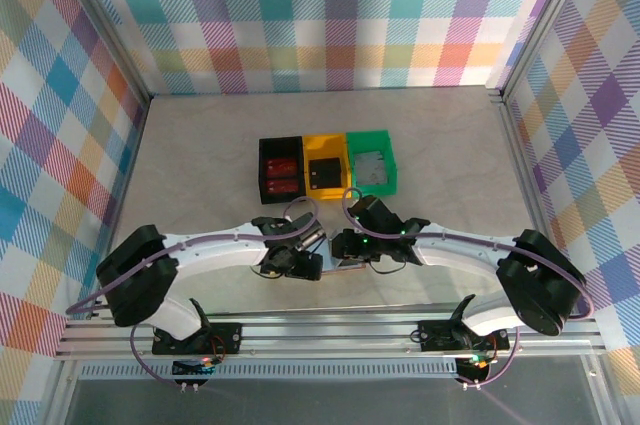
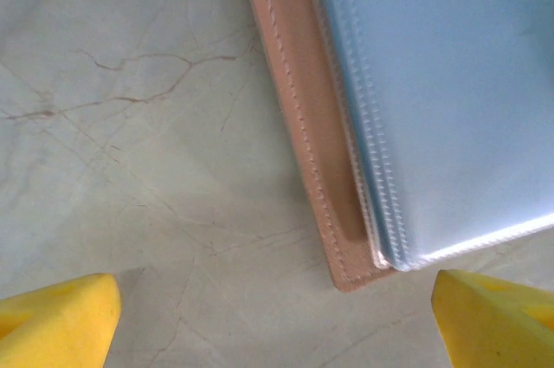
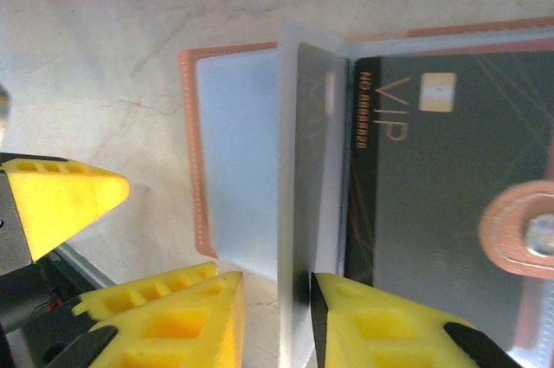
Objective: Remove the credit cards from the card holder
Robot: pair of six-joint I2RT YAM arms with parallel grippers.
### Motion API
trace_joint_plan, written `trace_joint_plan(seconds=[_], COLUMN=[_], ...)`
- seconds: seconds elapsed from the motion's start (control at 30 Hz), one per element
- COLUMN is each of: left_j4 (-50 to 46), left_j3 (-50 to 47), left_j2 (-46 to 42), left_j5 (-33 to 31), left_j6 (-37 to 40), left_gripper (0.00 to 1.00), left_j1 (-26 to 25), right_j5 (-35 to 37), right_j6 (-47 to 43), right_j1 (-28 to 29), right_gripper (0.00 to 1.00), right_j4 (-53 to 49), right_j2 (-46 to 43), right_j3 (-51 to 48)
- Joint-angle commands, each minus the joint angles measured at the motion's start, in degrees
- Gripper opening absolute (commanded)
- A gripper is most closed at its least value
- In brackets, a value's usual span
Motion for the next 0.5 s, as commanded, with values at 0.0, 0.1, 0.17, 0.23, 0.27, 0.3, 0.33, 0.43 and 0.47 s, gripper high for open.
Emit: trace_joint_plan(seconds=[0.0,0.1,0.17,0.23,0.27,0.3,0.33,0.43,0.47], left_j4=[-3.17,-5.01,-6.16,-6.89,-7.11,-7.21,-7.29,-7.47,-7.39], left_j3=[-0.38,-0.60,-0.64,-0.92,-1.18,-1.36,-1.62,-2.18,-2.34], left_j2=[-4.61,-7.48,-8.87,-10.31,-11.04,-11.88,-12.78,-15.11,-15.70], left_j5=[-3.72,-5.68,-6.56,-7.27,-7.52,-7.80,-7.98,-8.72,-8.84], left_j6=[1.02,1.38,1.54,1.55,1.50,1.46,1.36,0.72,0.56], left_gripper=[0.93,0.94,0.94,0.94,0.94,0.94,0.94,0.94,0.94], left_j1=[-0.66,-0.49,-0.35,-0.23,-0.22,-0.22,-0.14,-0.05,-0.04], right_j5=[-2.64,-2.66,-2.83,-3.37,-3.83,-4.35,-4.82,-4.88,-4.90], right_j6=[-0.08,0.20,0.55,0.99,1.30,1.70,2.04,2.64,2.77], right_j1=[0.57,0.85,0.97,1.09,1.11,1.24,1.35,1.63,1.72], right_gripper=[0.28,0.28,0.28,0.28,0.28,0.28,0.28,0.28,0.28], right_j4=[1.87,1.78,2.12,2.71,3.07,3.64,4.14,4.40,4.32], right_j2=[1.06,1.83,2.44,3.41,4.16,4.78,5.41,6.60,6.94], right_j3=[2.79,3.68,4.03,4.39,4.62,4.79,4.98,5.52,5.77])
